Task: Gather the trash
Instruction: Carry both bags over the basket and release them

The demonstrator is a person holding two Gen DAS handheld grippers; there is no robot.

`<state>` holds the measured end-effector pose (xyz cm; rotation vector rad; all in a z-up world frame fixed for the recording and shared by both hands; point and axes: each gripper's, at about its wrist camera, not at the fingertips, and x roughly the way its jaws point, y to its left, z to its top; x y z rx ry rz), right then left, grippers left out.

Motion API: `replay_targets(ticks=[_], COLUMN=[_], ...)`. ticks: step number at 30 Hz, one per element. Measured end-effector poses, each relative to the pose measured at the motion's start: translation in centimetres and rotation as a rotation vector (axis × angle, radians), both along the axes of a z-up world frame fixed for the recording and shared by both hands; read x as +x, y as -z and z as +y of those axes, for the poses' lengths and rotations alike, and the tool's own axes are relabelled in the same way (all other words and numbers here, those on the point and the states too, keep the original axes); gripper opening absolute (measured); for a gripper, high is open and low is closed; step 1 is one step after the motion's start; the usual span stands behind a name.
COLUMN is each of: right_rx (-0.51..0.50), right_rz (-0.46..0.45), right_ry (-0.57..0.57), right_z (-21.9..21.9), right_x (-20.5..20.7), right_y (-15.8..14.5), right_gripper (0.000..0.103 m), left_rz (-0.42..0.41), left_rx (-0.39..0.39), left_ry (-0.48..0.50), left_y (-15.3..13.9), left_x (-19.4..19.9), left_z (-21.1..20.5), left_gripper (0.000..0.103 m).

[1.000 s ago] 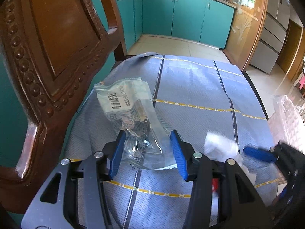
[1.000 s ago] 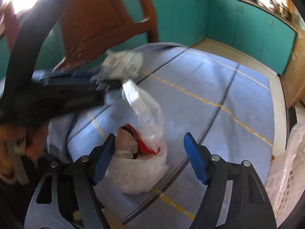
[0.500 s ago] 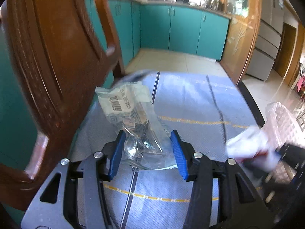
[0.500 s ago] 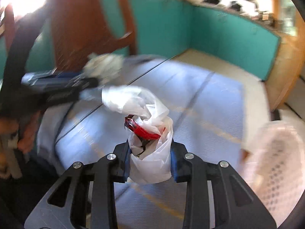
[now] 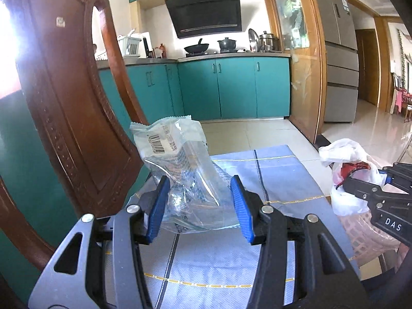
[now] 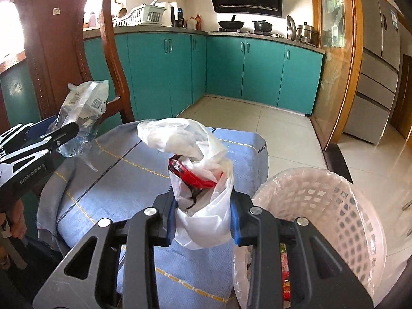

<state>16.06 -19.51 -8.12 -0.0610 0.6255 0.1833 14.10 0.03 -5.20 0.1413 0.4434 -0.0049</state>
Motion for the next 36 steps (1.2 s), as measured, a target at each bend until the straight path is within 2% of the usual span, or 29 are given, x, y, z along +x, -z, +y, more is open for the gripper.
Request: replay_targets(ticks=[5, 10, 13, 19, 25, 31, 36], right_rx=[0.009, 0.059, 0.098, 0.141, 0.172, 0.178, 0.184], right_rz=[-0.019, -0.074, -0.089, -0.108, -0.106, -0.078, -0.066], right_ry=[0.011, 0.077, 0.141, 0.266, 0.353, 0.412, 0.44], right_z=[-0.7, -3.6, -6.3, -11.8, -15.6, -18.4, -19.7], right_x=[-0.8, -2.4, -3.5, -6.3, -8.7, -10.2, -10.9], right_y=[-0.5, -2.3, -2.8, -2.9, -2.5, -1.4, -1.1], right_gripper=[0.033, 0.033, 0.033, 0.033, 0.033, 0.033, 0.033], left_rz=[-0.016, 0.002, 0.011, 0.008, 0.053, 0.106, 0.16], left_rx=[-0.004, -0.064, -0.089, -0.069, -0.078, -0.042, -0.061], left_ry=[0.012, 0.07, 0.134, 0.266, 0.382, 0.452, 0.494], left_y=[-0.8, -1.3, -1.5, -1.5, 0.1, 2.7, 4.0], left_x=[-1.2, -1.8, -2.2, -3.3, -3.0, -2.2, -1.6], left_z=[-0.4, -2.0, -4.1, -9.9, -15.6, -20.5, -22.8], left_gripper=[0.05, 0.05, 0.05, 0.05, 0.05, 0.05, 0.05])
